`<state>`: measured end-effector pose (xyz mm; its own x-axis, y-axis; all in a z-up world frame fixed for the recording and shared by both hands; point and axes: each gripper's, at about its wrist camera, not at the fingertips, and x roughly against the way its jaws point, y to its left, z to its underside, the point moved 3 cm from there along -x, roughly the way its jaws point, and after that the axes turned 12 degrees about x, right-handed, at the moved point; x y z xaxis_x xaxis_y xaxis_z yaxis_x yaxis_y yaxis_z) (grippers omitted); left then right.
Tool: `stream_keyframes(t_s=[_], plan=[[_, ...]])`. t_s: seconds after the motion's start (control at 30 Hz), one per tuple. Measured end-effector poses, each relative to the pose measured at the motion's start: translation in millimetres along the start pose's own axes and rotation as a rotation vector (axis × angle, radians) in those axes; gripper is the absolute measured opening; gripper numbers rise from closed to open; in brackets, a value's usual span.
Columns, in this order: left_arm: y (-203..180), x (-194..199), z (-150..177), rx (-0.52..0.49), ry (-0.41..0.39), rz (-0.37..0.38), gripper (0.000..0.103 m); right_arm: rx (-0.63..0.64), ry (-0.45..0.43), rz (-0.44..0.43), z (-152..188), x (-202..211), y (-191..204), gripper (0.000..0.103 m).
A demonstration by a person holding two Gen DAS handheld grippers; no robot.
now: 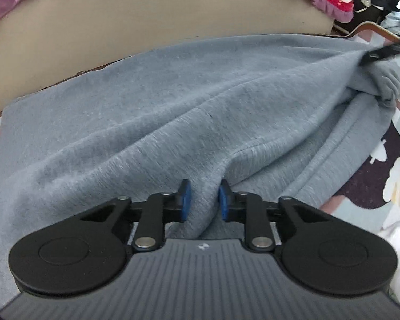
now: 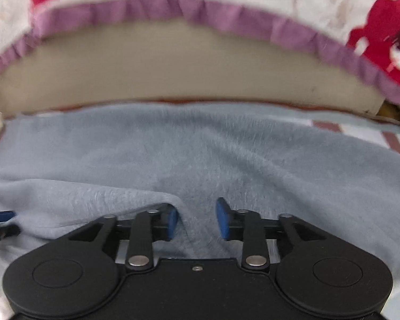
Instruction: Fold clothes
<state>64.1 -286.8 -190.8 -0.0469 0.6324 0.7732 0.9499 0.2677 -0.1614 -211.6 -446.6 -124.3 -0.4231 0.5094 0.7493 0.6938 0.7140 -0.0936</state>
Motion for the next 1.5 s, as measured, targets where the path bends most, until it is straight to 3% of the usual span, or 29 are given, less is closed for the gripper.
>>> stream_keyframes(t_s=[0.1, 0.23, 0.37, 0.47, 0.5, 0.53, 0.57, 0.7, 0.8, 0.87, 0.93, 0.97, 1.0, 1.07, 1.17, 1.23, 1.27, 1.3, 1.33, 1.47, 1.5], plan=[[-5, -2, 4, -0.019, -0.012, -0.033, 0.02, 0.024, 0.02, 0.063, 33, 23, 8, 0.043], [-8, -6, 6, -0.006, -0.042, -0.05, 0.021, -0.005, 0.092, 0.179, 75, 8, 3, 0.066], [-5, -1, 7, 0.034, -0.052, -0.045, 0.021, -0.036, 0.091, 0.321, 91, -22, -16, 0.066], [-11, 5, 9, 0.009, -0.043, -0.075, 0.021, -0.092, -0.02, 0.303, 76, -10, -32, 0.061], [-13, 8, 10, 0.0, -0.04, -0.084, 0.021, -0.117, -0.068, 0.289, 71, 0, -39, 0.045], [-17, 15, 8, 0.004, -0.041, -0.075, 0.019, -0.13, -0.094, 0.294, 66, 8, -46, 0.036], [-20, 23, 6, 0.009, -0.043, -0.064, 0.015, -0.124, -0.099, 0.31, 61, 10, -53, 0.035], [-68, 73, -12, -0.057, -0.136, 0.162, 0.015, -0.079, -0.1, 0.302, 45, 1, -73, 0.022], [-117, 68, -21, -0.129, -0.086, 0.321, 0.016, -0.098, -0.086, 0.253, 34, -5, -83, 0.013], [-149, 48, -24, -0.182, -0.015, 0.399, 0.019, -0.166, -0.046, 0.208, 32, 1, -83, 0.012], [-182, 21, -24, -0.24, 0.005, 0.4, 0.02, -0.24, -0.001, 0.172, 35, 5, -89, 0.012], [-199, 8, -24, -0.268, 0.013, 0.4, 0.026, -0.269, 0.018, 0.158, 37, 6, -90, 0.012], [-208, -5, -26, -0.264, 0.028, 0.408, 0.037, -0.298, 0.037, 0.144, 40, 7, -92, 0.012], [-223, -26, -29, -0.253, 0.069, 0.416, 0.047, -0.324, 0.058, 0.136, 48, 9, -93, 0.013], [-240, -48, -35, -0.247, 0.149, 0.415, 0.048, -0.359, 0.082, 0.13, 62, 5, -94, 0.016], [-241, -44, -42, -0.245, 0.064, 0.422, 0.056, -0.411, 0.095, 0.113, 71, 2, -97, 0.021], [-239, -41, -45, -0.242, 0.009, 0.412, 0.067, -0.439, 0.102, 0.101, 75, 0, -98, 0.025], [-238, -44, -48, -0.24, -0.01, 0.395, 0.071, -0.467, 0.109, 0.089, 80, -2, -99, 0.036], [-238, -47, -50, -0.238, -0.025, 0.379, 0.071, -0.486, 0.121, 0.086, 83, -5, -99, 0.045], [-241, -77, -45, -0.232, 0.114, 0.373, 0.071, -0.517, 0.12, 0.08, 90, -19, -100, 0.046], [-241, -82, -41, -0.227, 0.147, 0.383, 0.071, -0.516, 0.101, 0.085, 89, -19, -100, 0.041]])
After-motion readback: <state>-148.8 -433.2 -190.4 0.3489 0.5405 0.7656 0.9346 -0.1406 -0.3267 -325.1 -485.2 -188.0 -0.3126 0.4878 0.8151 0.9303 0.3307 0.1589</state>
